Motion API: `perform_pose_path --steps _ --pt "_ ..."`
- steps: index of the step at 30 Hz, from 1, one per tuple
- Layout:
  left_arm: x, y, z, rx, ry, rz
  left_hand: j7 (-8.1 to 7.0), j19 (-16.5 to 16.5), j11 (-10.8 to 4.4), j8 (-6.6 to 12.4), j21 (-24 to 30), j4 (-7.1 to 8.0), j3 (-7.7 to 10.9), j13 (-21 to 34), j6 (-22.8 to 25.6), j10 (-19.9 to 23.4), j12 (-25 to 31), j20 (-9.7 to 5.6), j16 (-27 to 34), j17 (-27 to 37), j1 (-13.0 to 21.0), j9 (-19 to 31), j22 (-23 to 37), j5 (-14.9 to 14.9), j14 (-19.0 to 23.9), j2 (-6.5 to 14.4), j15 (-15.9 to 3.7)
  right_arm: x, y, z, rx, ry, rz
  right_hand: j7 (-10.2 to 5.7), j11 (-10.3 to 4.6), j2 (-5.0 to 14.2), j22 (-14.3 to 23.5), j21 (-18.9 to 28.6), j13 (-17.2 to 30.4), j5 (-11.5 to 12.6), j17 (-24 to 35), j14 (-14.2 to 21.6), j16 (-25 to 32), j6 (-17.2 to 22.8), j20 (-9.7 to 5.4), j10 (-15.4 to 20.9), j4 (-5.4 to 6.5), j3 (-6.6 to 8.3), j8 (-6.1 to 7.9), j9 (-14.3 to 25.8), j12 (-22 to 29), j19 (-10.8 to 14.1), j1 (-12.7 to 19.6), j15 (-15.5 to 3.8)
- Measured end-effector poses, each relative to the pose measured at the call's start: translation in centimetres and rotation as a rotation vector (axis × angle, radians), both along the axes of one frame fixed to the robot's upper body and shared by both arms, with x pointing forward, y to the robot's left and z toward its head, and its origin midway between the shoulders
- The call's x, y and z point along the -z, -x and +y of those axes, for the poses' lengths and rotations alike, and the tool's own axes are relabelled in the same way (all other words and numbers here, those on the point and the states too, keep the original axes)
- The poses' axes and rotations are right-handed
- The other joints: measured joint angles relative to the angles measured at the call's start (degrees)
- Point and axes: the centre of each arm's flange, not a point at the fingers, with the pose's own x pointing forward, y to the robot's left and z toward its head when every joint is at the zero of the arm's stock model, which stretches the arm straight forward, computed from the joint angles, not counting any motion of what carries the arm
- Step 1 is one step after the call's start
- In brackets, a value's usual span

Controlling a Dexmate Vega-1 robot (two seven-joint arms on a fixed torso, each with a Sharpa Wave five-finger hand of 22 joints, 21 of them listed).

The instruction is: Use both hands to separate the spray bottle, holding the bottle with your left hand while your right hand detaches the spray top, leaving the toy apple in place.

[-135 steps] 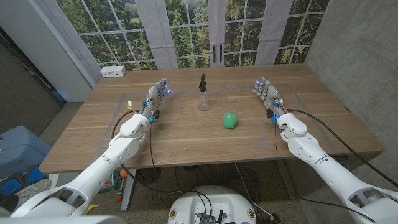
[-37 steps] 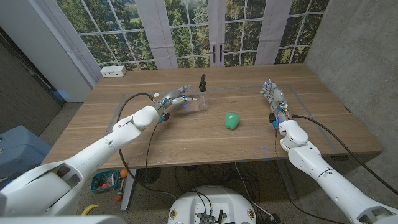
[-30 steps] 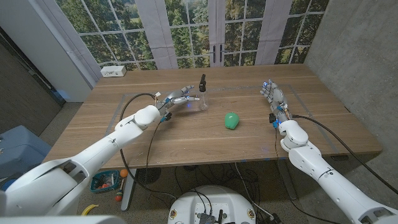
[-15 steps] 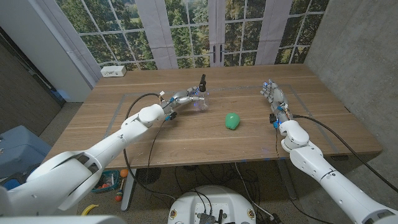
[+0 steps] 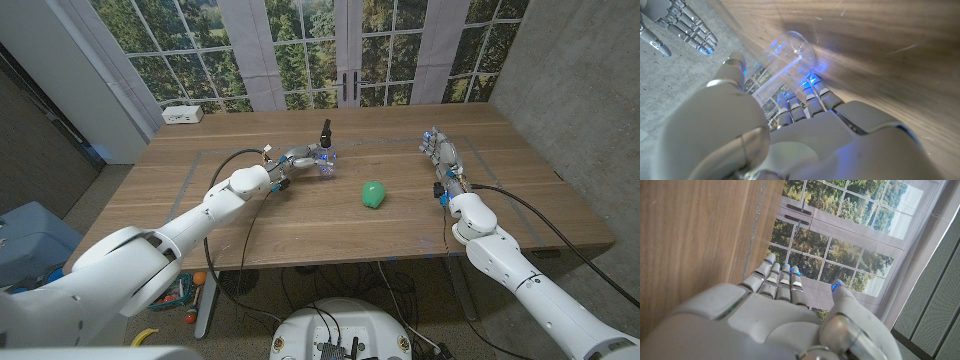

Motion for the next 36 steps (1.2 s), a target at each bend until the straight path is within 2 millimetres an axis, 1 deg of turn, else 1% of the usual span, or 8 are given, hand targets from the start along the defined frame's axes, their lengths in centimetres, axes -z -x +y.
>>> perform_pose_path --steps 5,9,13,15,18,22,26,36 --pt "0.1 -0.4 -0.3 0.014 0.010 0.020 0.67 3.67 -1.36 2.85 -0.01 0.24 2.06 0.53 9.33 11.38 2.61 1.44 0.40 0.00 3.45 0.76 0.32 -3.09 6.71 3.21 -0.18 -0.1 0.0 0.0 0.004 -0.002 0.001 -0.31 0.21 0.60 0.00 -0.05 0.00 0.00 -0.27 0.00 0.00 0.31 0.00 0.20 0.00 0.00 0.00 0.12 0.00 0.00 -0.60 0.00" --pt "0.2 -0.7 -0.6 0.023 0.031 0.038 0.45 6.40 -0.31 5.39 1.20 -0.01 2.33 0.88 11.12 16.20 3.64 1.08 1.14 0.11 3.54 1.27 0.50 -3.49 12.17 3.56 -0.32 -0.2 -0.2 0.1 0.005 -0.002 0.000 -0.31 0.21 0.60 0.00 -0.25 0.00 0.00 -0.27 0.00 0.00 0.31 0.00 0.20 0.00 0.00 0.00 0.12 0.00 0.00 -0.60 0.00" --pt "0.2 -0.9 -0.6 0.026 0.047 0.048 3.04 9.78 2.61 7.18 2.74 -0.88 3.21 0.98 13.75 20.36 4.85 0.79 1.85 0.41 3.54 1.36 0.82 -3.42 18.14 3.56 -0.01 -0.3 -0.3 0.2 0.006 -0.001 0.001 -0.31 0.21 0.60 0.00 -0.25 0.00 0.00 -0.27 0.00 0.00 0.31 0.00 0.20 -0.19 -0.19 0.00 0.12 0.00 0.00 -0.59 0.00" --pt "0.2 -1.0 -0.7 0.027 0.061 0.052 3.66 10.97 3.27 7.82 3.58 -1.44 3.76 1.34 14.37 21.19 5.49 0.71 2.42 0.73 3.54 1.62 0.94 -2.98 19.83 3.56 0.99 -0.4 -0.3 0.3 0.007 -0.001 0.002 -0.31 0.21 0.60 0.00 -0.25 0.01 0.00 -0.27 0.00 0.00 0.31 0.00 0.20 -0.24 -0.25 0.00 0.11 0.00 0.00 -0.59 0.00" --pt "0.0 -1.0 -0.8 0.024 0.071 0.045 6.53 12.12 6.49 8.07 4.77 -2.63 4.95 2.64 17.24 24.41 6.60 0.89 4.66 2.25 3.53 2.07 1.54 -2.78 22.91 3.55 3.68 -0.4 -0.4 0.3 0.010 -0.001 0.002 -0.33 0.21 0.60 0.00 -0.25 -0.08 0.00 -0.27 0.00 0.00 0.32 0.00 0.20 -0.48 -0.01 0.00 0.11 0.00 0.00 -0.59 0.00" --pt "-0.4 -0.8 -0.9 0.010 0.075 0.025 8.63 12.23 8.68 8.69 5.13 -3.69 5.98 4.36 19.29 26.60 6.60 0.99 7.12 4.30 3.52 3.03 1.60 -2.77 24.83 3.54 5.54 -0.5 -0.4 0.4 0.017 0.001 0.003 -0.52 0.21 0.60 -0.01 -0.66 -0.27 0.00 -0.55 0.23 0.00 0.51 0.41 0.20 -1.25 0.46 0.00 0.11 0.00 0.41 -0.59 0.23" --pt "-0.9 -0.5 -0.9 -0.014 0.071 -0.003 9.41 12.23 9.59 9.37 5.63 -4.17 6.45 5.40 20.06 27.50 6.60 0.99 7.33 5.16 3.52 3.68 1.52 -2.77 25.31 3.53 5.69 -0.7 -0.3 0.5 0.024 0.003 -0.001 -0.66 -0.23 0.90 -0.01 -0.67 -0.26 0.22 -0.90 0.63 0.00 0.66 0.82 0.63 -2.31 1.21 0.00 -0.04 0.00 0.82 0.45 0.63" --pt "-2.6 0.5 -1.0 -0.054 0.050 -0.088 9.81 12.16 10.01 10.29 6.00 -4.94 7.21 7.32 20.45 27.92 6.60 0.74 7.33 6.06 3.51 5.07 1.52 -2.78 24.98 3.53 5.36 -1.0 0.4 0.8 0.052 0.019 -0.012 -1.07 -0.88 0.52 -0.01 -0.99 -0.26 0.89 -1.08 2.79 0.99 0.99 2.07 0.85 -5.05 2.37 0.00 -0.05 0.00 1.62 2.98 0.69"
